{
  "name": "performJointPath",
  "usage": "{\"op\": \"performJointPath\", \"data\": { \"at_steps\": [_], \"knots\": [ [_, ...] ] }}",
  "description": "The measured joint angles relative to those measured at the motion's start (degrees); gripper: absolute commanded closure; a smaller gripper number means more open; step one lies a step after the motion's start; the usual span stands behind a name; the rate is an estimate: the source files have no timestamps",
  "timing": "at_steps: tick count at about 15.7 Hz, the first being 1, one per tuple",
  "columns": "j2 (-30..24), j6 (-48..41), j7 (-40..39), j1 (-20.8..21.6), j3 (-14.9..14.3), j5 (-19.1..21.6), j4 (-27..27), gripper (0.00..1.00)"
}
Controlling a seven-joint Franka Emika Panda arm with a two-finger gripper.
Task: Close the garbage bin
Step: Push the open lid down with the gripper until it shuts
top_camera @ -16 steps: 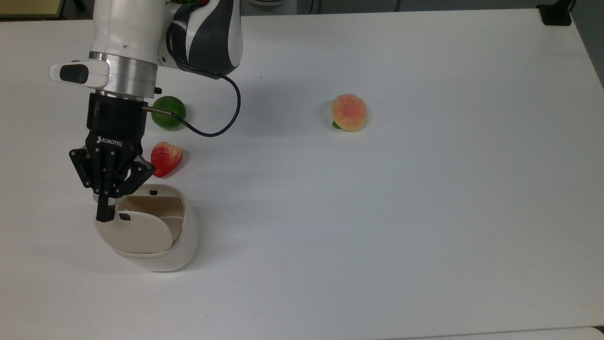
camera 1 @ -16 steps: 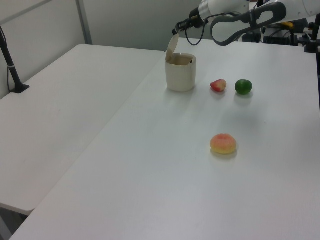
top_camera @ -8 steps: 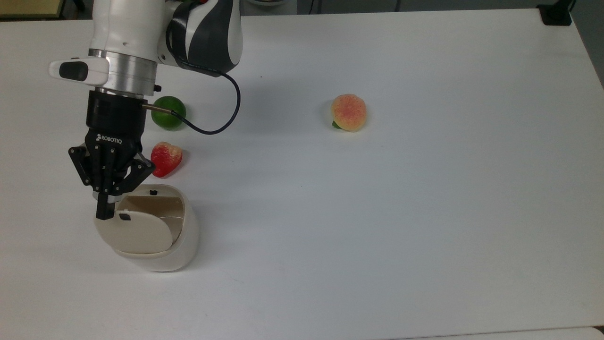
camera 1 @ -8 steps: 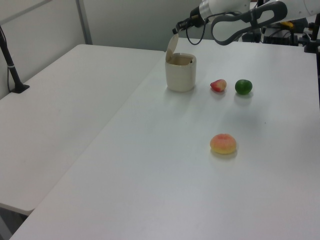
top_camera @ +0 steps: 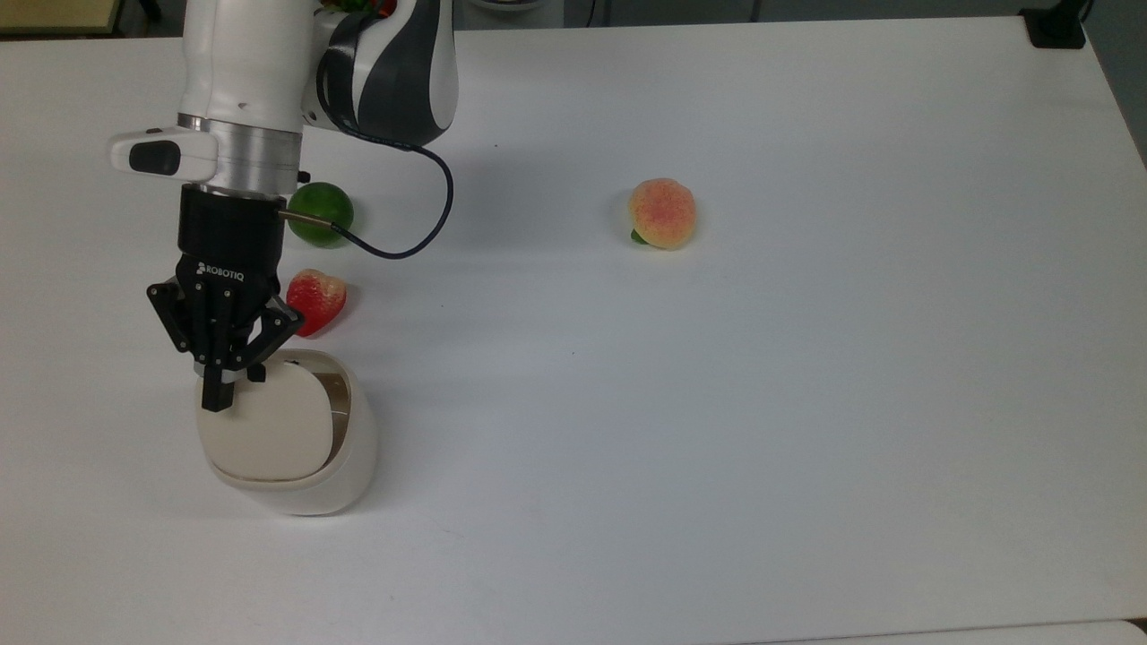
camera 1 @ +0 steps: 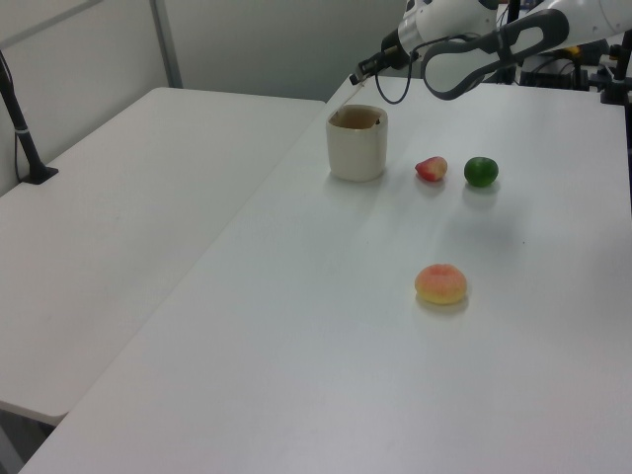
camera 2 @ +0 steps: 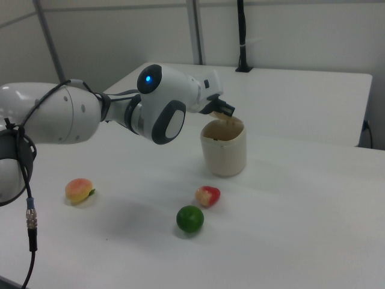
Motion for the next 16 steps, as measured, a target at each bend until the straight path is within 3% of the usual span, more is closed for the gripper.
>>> {"op": "performJointPath", "data": {
  "at_steps": [5, 16],
  "knots": [
    [-2.6, -10.7, -3.4, -0.3, 0.0, 0.0, -1.7, 1.0],
    [-2.8, -11.9, -6.7, 0.0, 0.6, -0.1, -3.7, 1.0]
  ]
}}
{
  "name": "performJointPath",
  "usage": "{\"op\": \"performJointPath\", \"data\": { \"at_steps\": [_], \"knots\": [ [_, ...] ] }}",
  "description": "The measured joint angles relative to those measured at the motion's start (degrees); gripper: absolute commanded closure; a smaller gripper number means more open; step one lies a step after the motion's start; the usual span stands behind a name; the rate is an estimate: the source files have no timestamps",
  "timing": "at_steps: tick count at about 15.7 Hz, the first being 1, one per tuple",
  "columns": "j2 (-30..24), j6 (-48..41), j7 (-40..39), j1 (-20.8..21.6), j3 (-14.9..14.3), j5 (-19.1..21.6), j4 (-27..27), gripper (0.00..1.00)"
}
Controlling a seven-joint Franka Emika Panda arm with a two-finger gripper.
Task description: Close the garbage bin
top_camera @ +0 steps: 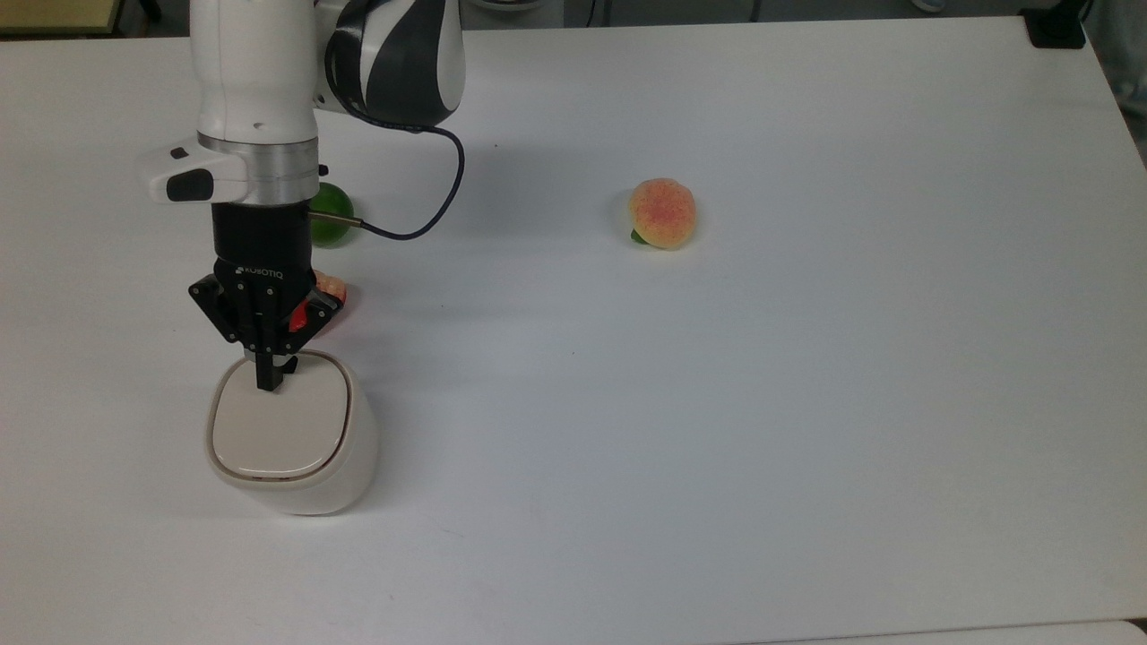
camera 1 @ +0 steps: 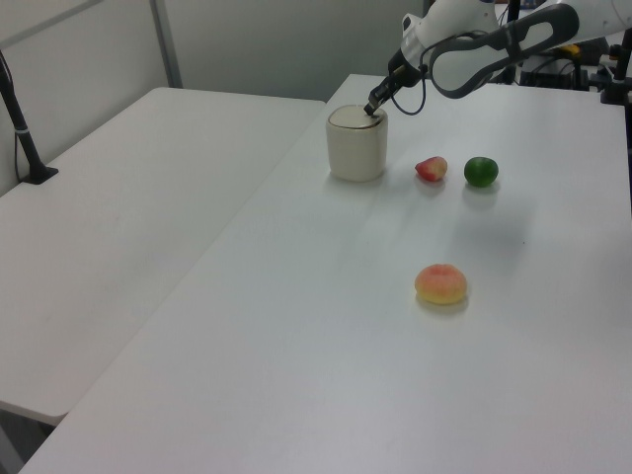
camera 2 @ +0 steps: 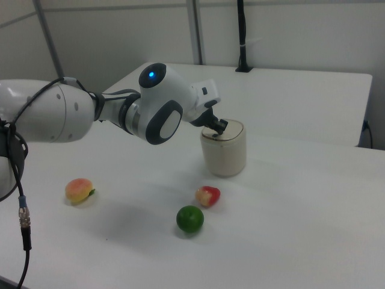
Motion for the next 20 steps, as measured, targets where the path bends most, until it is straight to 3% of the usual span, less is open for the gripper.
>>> {"op": "performJointPath", "data": {
  "at_steps": [12, 20],
  "knots": [
    [-0.1, -0.2, -0.1, 0.1, 0.6, -4.3, -0.7, 1.0],
    [-0.5, -0.2, -0.1, 0.1, 0.6, -4.6, -0.9, 1.0]
  ]
}}
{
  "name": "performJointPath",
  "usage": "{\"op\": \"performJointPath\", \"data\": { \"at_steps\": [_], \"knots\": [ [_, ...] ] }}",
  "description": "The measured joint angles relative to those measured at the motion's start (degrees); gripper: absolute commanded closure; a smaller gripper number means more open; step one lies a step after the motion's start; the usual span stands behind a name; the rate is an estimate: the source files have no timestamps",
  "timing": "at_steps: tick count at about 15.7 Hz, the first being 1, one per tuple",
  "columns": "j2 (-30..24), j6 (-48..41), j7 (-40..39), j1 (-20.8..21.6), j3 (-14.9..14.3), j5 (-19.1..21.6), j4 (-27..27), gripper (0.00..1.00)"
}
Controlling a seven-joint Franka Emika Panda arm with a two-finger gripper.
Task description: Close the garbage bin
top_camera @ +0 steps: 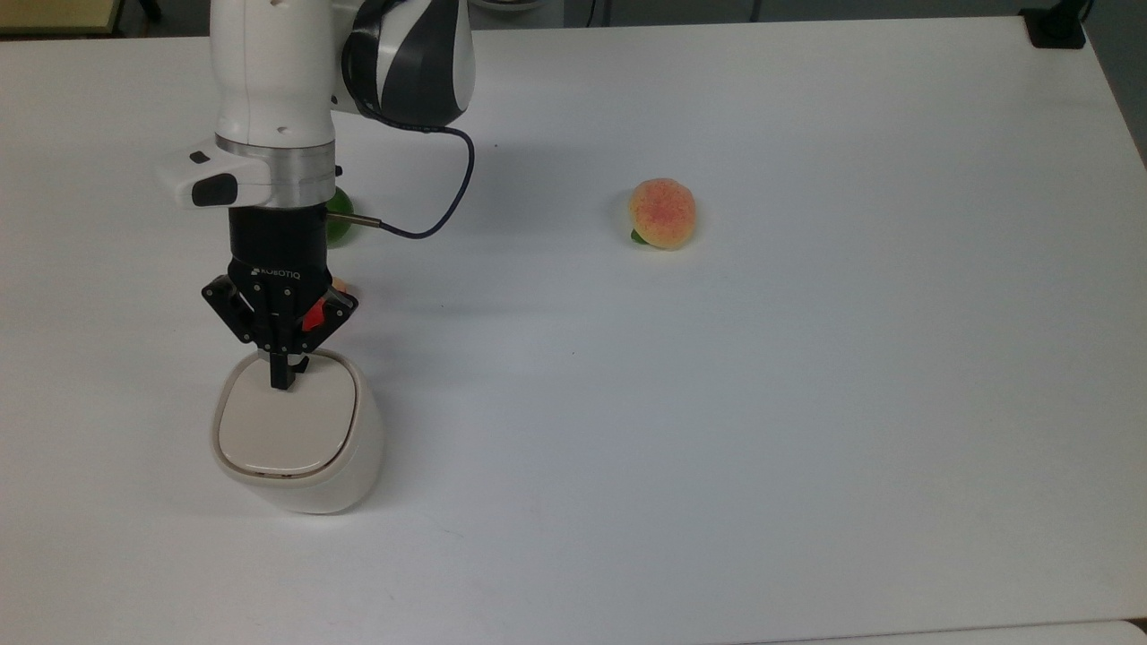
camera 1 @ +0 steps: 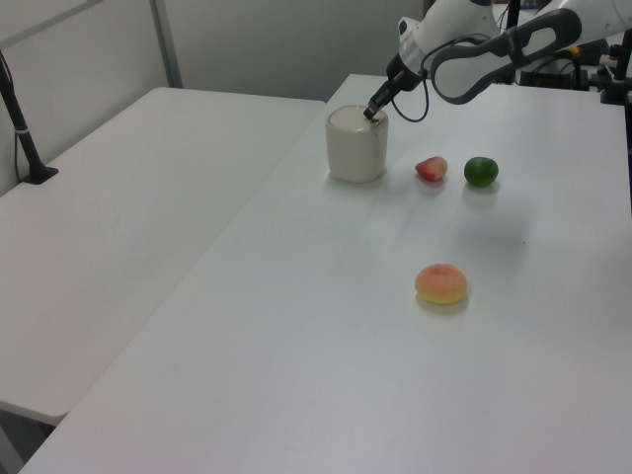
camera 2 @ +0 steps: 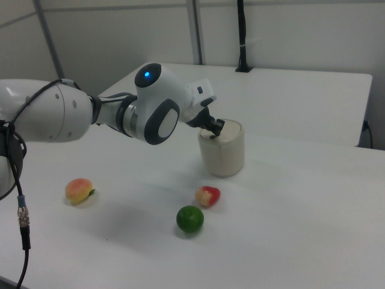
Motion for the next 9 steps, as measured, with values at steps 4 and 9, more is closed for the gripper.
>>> {"op": "performJointPath", "data": {
  "at_steps": [4, 9],
  "knots": [
    [-0.6, 0.0, 0.1, 0.0, 0.0, 0.0, -0.2, 1.0],
    [-6.1, -11.2, 0.5, 0.0, 0.1, 0.0, -0.2, 0.58]
  ]
}}
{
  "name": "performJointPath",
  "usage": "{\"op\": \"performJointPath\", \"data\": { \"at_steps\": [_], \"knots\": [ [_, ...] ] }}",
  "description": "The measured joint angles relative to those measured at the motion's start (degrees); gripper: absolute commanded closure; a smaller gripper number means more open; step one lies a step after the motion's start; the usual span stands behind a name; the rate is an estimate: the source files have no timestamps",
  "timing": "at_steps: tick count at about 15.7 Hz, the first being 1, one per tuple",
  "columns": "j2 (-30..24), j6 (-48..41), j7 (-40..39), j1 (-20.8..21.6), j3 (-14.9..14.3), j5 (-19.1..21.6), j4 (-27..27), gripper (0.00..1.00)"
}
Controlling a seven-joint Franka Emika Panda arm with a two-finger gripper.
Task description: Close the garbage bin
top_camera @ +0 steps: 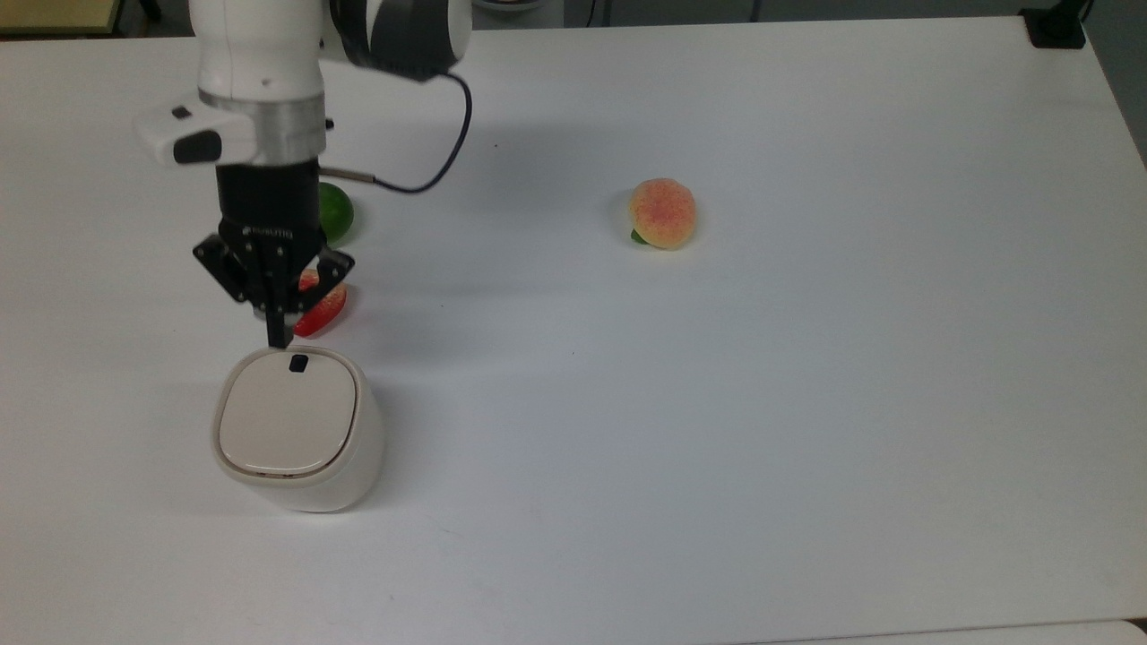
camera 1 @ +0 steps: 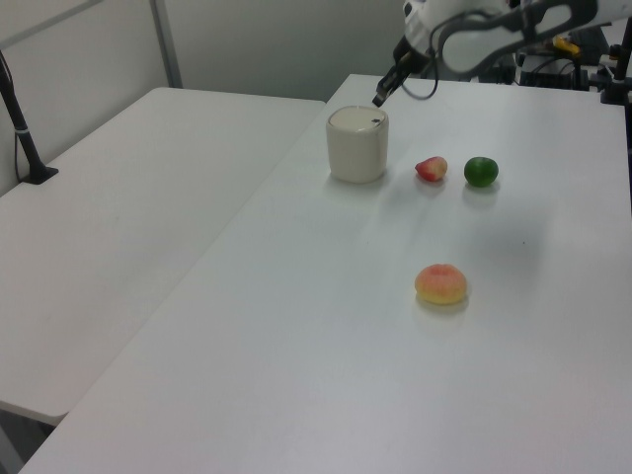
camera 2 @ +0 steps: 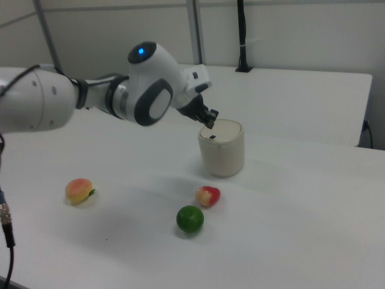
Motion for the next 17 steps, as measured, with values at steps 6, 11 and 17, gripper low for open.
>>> {"op": "performJointPath", "data": {
  "at_steps": [6, 11, 17],
  "knots": [
    [-10.8, -25.4, 0.1, 0.6, 0.4, 0.1, 0.0, 0.0],
    [-19.3, -45.2, 0.1, 2.1, 0.5, 0.1, 0.0, 0.0],
    [-26.7, -57.0, 0.5, 3.9, 1.3, 3.0, -0.2, 0.0]
  ]
}}
